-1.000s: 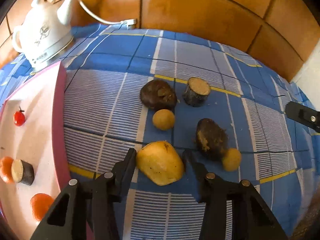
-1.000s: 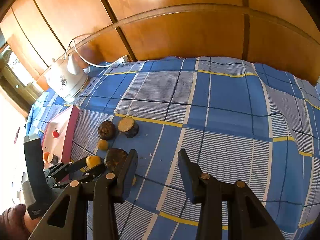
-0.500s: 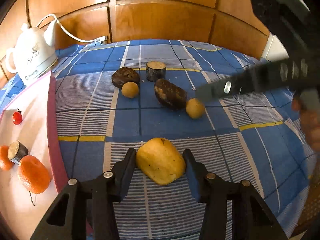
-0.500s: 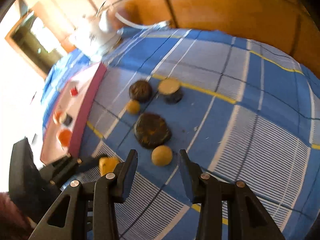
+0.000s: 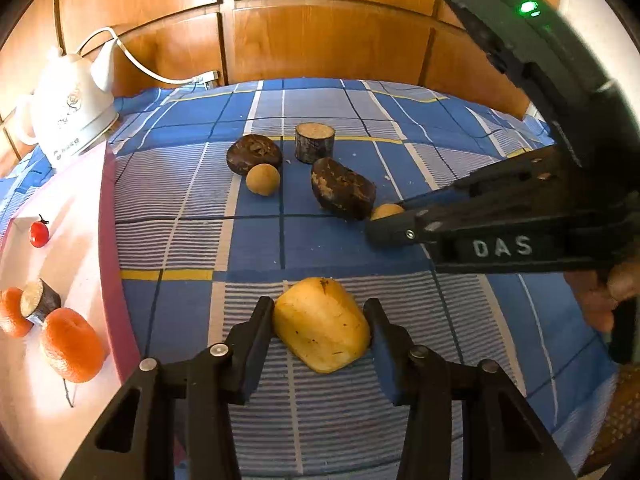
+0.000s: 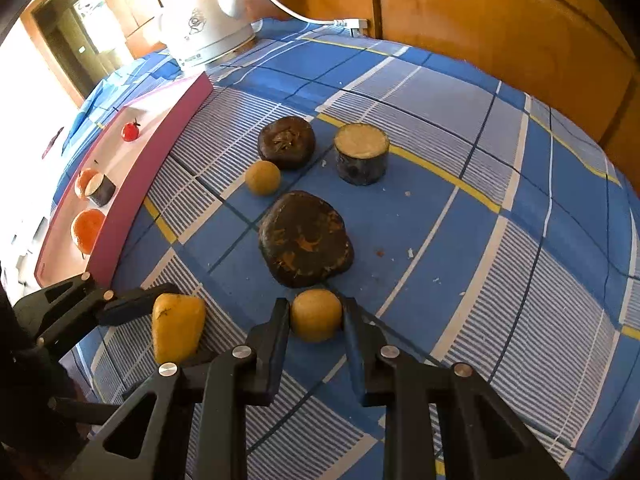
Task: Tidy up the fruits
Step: 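Carry the pepper piece into the tray with the left tool while the right tool grasps a tan ball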
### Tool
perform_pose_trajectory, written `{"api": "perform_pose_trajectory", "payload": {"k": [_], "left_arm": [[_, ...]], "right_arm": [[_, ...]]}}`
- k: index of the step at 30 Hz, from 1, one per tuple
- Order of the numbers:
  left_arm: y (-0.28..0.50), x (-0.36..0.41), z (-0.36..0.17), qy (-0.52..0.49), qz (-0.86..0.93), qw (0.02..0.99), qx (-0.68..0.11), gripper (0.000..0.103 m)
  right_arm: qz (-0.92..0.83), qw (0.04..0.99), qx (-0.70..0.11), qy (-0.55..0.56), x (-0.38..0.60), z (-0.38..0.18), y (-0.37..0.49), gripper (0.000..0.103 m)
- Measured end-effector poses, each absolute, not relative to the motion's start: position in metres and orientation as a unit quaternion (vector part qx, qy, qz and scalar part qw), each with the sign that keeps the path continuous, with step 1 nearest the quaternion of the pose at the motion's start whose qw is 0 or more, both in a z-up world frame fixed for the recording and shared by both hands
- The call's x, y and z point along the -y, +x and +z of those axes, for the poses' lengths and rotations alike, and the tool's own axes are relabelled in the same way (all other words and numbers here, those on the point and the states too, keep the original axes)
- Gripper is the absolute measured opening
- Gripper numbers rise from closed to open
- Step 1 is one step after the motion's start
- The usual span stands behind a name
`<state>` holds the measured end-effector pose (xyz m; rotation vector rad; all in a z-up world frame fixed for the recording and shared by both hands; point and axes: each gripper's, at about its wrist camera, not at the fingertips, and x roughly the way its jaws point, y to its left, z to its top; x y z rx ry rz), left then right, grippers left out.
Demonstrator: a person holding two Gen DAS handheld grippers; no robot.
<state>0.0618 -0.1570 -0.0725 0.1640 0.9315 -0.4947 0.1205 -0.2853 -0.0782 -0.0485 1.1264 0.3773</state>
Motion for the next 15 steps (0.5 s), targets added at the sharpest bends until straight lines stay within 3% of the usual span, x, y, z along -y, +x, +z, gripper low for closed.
{"api": "perform_pose_trajectory", "payload": {"k": [9,15], "left_arm": [[0.054,0.117,-0.026,0.005,-0.251,0.869,-0.427,0.047],[0.095,0.051,-0.008,-0.065,-0.177,0.881,-0.434,0.047]], "right_arm": [[0.178,0.829,-0.530,-0.012,0.288,-0.081,0.118,0.026],[0.172,0.832,-0.527,-0.029,0.283,-0.081,0.117,0.026]]}}
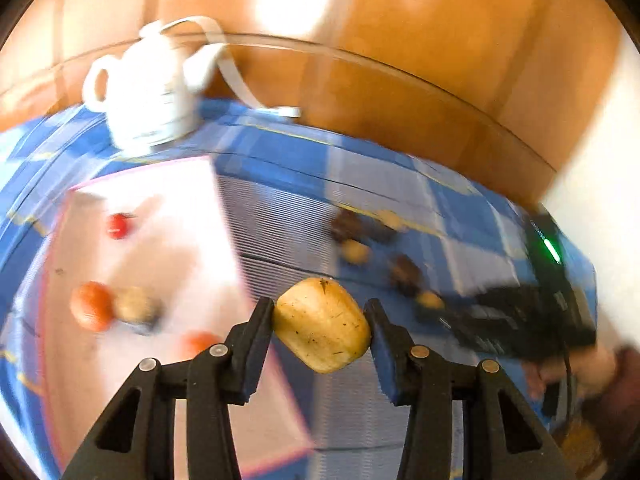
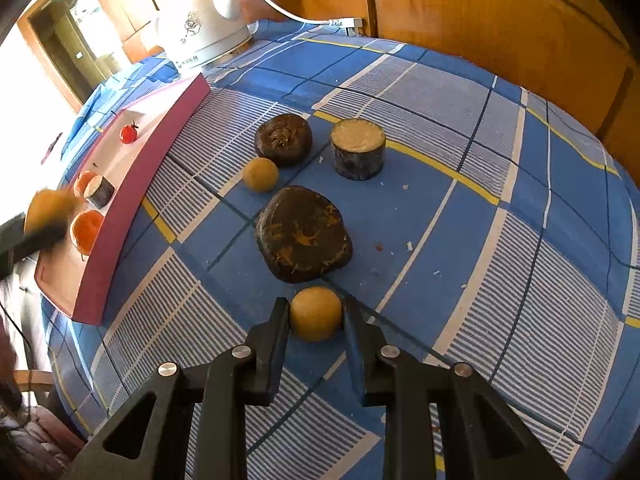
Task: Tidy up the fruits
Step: 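Carry the pepper piece into the tray with the left tool while the right tool grasps a tan ball, then carry the small tan ball into the tray and open the right tool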
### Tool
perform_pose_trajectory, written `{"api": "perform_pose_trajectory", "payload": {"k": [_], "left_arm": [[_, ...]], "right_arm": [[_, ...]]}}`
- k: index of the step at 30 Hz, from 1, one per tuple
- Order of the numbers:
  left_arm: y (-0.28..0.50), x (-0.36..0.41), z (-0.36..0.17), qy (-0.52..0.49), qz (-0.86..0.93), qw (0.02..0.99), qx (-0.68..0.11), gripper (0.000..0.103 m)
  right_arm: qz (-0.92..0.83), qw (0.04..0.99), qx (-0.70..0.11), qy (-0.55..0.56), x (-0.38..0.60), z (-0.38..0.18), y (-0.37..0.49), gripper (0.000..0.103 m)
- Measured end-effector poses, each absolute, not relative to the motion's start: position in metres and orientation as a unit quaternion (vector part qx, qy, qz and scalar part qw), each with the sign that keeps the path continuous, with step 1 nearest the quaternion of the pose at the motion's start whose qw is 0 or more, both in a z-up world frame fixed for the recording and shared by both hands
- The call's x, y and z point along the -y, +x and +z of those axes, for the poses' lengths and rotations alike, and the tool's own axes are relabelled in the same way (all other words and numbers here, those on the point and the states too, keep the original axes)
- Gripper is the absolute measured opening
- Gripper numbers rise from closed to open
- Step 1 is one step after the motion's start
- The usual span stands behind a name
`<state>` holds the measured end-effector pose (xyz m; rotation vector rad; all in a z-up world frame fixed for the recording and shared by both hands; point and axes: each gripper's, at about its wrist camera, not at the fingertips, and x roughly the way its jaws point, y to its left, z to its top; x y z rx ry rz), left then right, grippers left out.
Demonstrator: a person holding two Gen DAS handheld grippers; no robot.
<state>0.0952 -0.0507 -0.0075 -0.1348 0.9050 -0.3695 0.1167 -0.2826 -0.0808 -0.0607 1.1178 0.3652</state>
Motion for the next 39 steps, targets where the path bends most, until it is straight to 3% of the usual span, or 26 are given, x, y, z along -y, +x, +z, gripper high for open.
{"api": "perform_pose_trajectory", "payload": {"k": [7,14,16,26,39], "left_arm": [[0.165,-0.015,-0.028,-0.137,-0.094,0.862,-0.479,0.047],[0.200,-0.017,-0.045,-0.125,-0.056,0.864,-0.484,0.048],[0.203,-0.019,-0.046,-0.125,-0.045,0.865,-0.484,0.058],[0.158,-0.015,-0.020,-0.077,-0.008,0.896,-0.438,0.063],[0.076,-0.012,0.004,-0.032,0.007,0.923,-0.384,0.099]], "right_arm": [[0.171,0.832,-0.526,-0.048,0.278,-0.081,0.116,0.026],[0.172,0.832,-0.524,-0.061,0.275,-0.081,0.117,0.026],[0.172,0.832,-0.524,-0.062,0.274,-0.080,0.117,0.026],[0.173,0.833,-0.521,-0.071,0.272,-0.081,0.115,0.027],[0.168,0.840,-0.509,-0.088,0.267,-0.082,0.109,0.026]]}}
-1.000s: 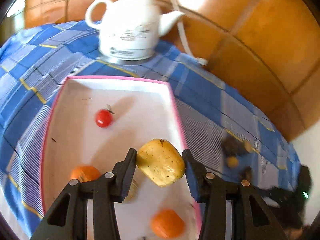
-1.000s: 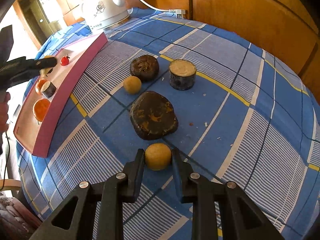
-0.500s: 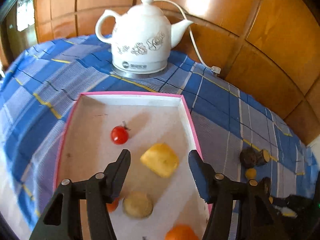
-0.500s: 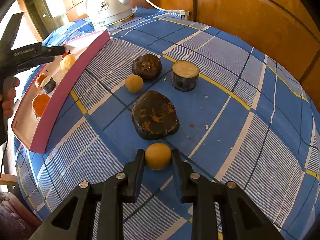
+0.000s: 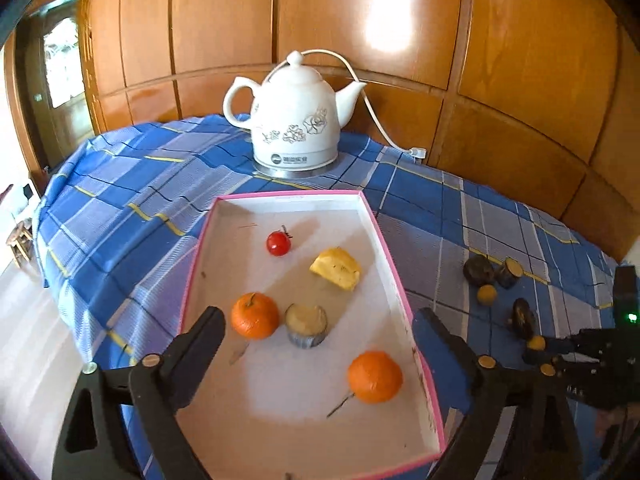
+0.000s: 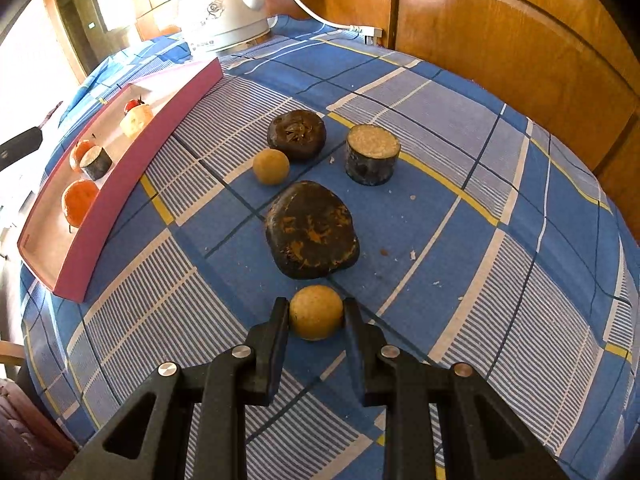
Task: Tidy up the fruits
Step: 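Carry the small tan ball into the tray and open the right tool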
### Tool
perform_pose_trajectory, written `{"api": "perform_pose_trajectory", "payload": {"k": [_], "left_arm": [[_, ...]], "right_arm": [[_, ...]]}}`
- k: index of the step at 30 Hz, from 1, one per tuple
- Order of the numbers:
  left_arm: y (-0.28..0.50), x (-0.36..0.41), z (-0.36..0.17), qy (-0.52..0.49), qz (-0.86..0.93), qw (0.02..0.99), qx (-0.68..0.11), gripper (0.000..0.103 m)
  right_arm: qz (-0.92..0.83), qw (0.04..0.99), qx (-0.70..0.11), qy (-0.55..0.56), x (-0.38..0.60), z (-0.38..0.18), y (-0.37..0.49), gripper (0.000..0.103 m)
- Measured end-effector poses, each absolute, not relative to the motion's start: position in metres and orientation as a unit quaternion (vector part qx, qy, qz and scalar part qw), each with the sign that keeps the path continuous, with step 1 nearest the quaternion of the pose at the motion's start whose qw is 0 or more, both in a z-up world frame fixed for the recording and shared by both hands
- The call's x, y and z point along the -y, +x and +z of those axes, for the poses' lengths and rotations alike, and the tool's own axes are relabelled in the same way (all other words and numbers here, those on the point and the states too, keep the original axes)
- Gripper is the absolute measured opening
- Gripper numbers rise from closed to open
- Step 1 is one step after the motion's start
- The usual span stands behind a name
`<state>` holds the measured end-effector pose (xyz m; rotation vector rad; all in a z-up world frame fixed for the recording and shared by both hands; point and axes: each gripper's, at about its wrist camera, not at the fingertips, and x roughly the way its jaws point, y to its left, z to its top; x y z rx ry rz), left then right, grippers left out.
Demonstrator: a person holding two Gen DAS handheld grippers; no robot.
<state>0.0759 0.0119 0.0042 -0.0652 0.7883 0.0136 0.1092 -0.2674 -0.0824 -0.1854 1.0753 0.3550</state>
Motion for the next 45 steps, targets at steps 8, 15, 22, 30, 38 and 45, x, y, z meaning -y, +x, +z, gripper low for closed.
{"api": "perform_pose_trajectory", "payload": {"k": [8,15,22,30,38,45], "left_arm": [[0.052,-0.015,0.002,-0.011,0.021,0.923,-0.383,0.103],[0.041,-0.021,-0.002,-0.007,0.038,0.923,-0.383,0.103],[0.039,-0.031,0.000,-0.017,0.055,0.922,-0.382,0.103],[0.036,-0.042,0.000,-0.036,0.064,0.923,-0.378,0.103],[0.034,-0.052,-0.003,-0.040,0.072,0.923,-0.376,0.103],[0.030,-0.059,-0.006,-0.041,0.074,0.924,-0.374,0.103]], "right_arm": [[0.167,0.845,-0.499,-0.089,0.268,-0.082,0.108,0.027],[0.160,0.849,-0.494,-0.095,0.268,-0.081,0.101,0.027],[0.146,0.841,-0.511,-0.100,0.266,-0.079,0.097,0.026],[0.117,0.834,-0.531,-0.099,0.264,-0.076,0.087,0.026],[0.124,0.852,-0.505,-0.058,0.255,-0.052,0.073,0.026],[0.195,0.861,-0.469,-0.037,0.201,-0.022,0.087,0.026]]}}
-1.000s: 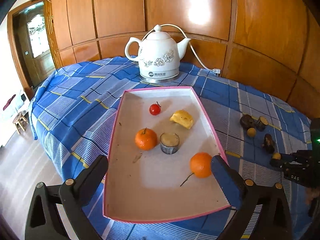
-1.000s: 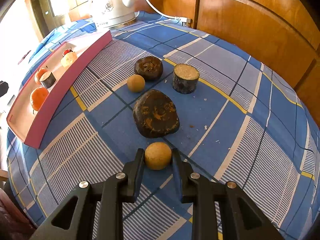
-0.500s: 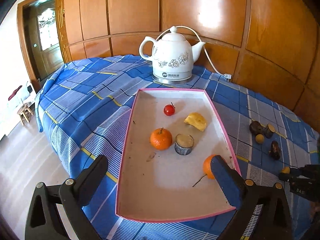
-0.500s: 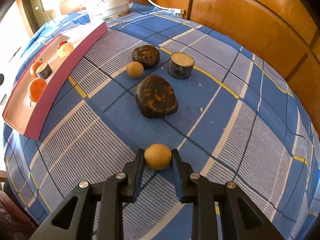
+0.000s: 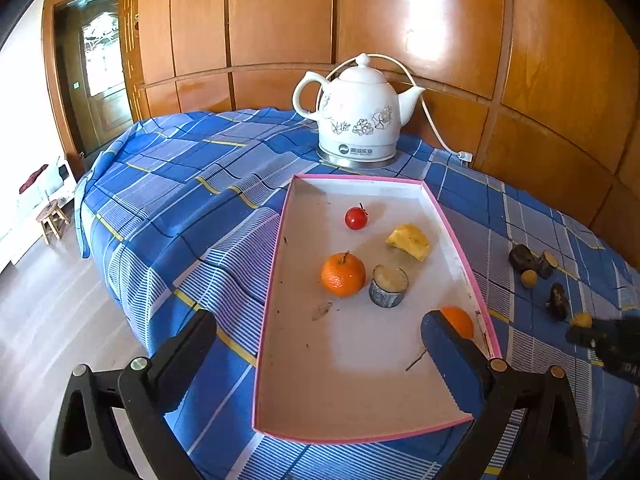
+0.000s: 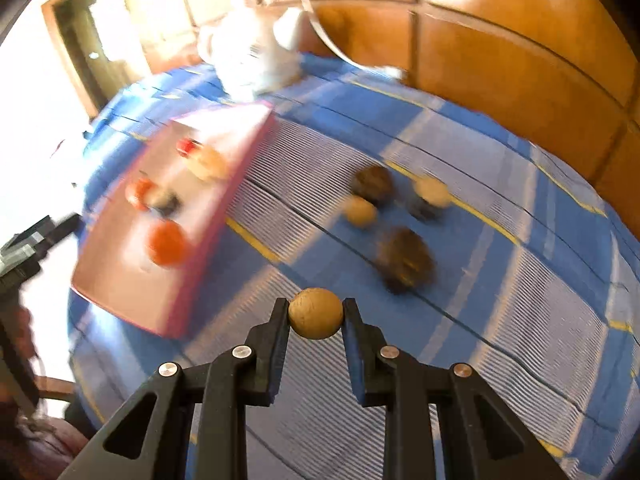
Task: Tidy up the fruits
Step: 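Carry the small tan ball into the tray and open the right tool, then reach to the dark brown lump and grasp it with the left tool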
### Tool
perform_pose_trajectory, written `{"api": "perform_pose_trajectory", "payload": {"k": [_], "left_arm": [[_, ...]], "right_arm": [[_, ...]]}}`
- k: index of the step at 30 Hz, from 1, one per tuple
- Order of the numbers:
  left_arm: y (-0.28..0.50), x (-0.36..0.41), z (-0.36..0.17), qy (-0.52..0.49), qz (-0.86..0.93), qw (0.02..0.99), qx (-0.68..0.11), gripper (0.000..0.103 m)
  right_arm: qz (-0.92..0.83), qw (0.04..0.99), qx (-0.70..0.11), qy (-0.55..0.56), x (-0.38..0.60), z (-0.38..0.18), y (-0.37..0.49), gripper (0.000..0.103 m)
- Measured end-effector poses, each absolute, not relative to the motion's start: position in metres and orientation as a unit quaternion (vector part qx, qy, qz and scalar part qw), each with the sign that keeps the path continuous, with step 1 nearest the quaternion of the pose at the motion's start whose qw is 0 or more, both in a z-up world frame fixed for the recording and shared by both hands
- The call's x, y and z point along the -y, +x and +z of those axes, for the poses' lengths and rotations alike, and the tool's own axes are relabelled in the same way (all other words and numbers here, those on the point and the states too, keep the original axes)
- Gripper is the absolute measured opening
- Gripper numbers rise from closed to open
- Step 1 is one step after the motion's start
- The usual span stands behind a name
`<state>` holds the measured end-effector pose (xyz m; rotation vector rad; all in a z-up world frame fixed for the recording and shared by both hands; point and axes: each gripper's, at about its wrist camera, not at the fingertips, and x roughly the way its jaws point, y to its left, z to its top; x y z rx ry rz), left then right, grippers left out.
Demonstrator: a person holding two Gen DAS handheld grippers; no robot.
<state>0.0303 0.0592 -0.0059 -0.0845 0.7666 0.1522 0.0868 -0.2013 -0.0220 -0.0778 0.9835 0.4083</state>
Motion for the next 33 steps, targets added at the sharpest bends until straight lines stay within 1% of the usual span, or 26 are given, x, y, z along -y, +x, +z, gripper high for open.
{"api": "perform_pose_trajectory", "payload": {"k": [8,13,15,16,21,27,33], "left_arm": [[0.027,-0.074,-0.009,-0.048,0.079,0.923,-0.374,0.103],[0.026,-0.081,-0.013,-0.054,0.082,0.922,-0.375,0.103],[0.027,-0.082,-0.014,-0.054,0.081,0.921,-0.377,0.103],[0.027,-0.083,-0.015,-0.055,0.080,0.921,-0.378,0.103],[0.028,-0.083,-0.018,-0.060,0.073,0.919,-0.383,0.103],[0.027,-0.076,-0.016,-0.058,0.064,0.921,-0.381,0.103],[0.023,-0.066,-0.009,-0.047,0.054,0.925,-0.373,0.103]], "right_arm": [[0.256,0.854,-0.451,-0.037,0.120,-0.009,0.122,0.026],[0.256,0.843,-0.471,-0.042,0.088,-0.026,0.145,0.027],[0.249,0.841,-0.479,-0.042,0.086,-0.034,0.151,0.031],[0.244,0.841,-0.482,-0.040,0.086,-0.037,0.153,0.036],[0.240,0.842,-0.483,-0.023,0.095,-0.039,0.149,0.036],[0.239,0.855,-0.460,-0.007,0.113,-0.022,0.131,0.036],[0.228,0.868,-0.441,-0.014,0.133,-0.011,0.111,0.036]]}}
